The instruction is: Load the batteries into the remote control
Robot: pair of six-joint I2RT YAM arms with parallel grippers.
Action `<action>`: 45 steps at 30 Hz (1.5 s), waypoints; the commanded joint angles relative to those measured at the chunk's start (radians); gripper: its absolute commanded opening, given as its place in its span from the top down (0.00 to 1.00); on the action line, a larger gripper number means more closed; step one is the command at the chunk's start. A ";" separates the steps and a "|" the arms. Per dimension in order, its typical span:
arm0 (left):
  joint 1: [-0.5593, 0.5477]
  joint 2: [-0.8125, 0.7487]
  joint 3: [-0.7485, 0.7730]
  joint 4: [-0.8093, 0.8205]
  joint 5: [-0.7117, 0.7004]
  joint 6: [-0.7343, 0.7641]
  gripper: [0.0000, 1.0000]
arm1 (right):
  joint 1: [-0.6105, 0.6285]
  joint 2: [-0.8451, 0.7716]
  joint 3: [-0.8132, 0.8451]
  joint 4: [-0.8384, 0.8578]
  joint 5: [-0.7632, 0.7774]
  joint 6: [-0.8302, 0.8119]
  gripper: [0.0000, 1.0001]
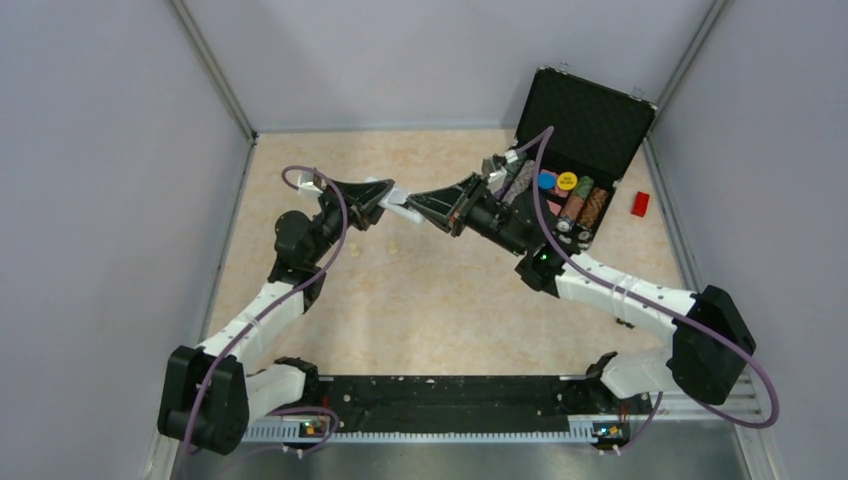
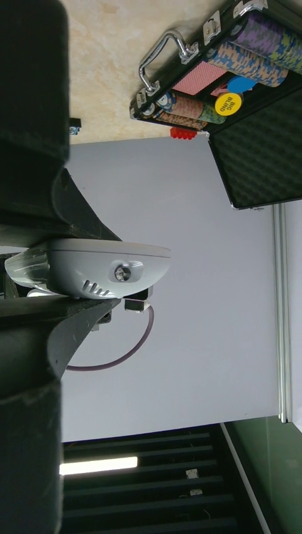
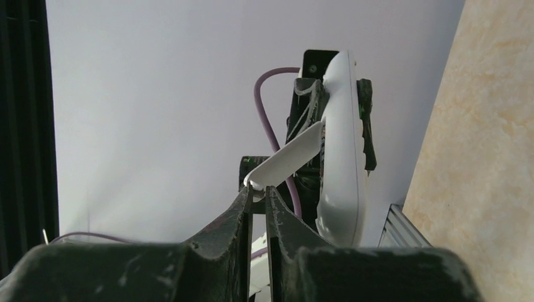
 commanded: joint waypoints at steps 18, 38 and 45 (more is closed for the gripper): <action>-0.005 -0.034 0.038 0.004 0.004 0.023 1.00 | -0.022 -0.096 -0.051 -0.158 0.005 -0.035 0.83; 0.000 0.011 0.043 -0.278 -0.037 0.195 1.00 | -0.102 -0.159 -0.036 -0.429 -0.031 -0.164 0.73; 0.042 -0.040 0.013 -0.482 -0.155 0.492 1.00 | -0.134 -0.110 0.086 -0.759 -0.033 -0.614 0.64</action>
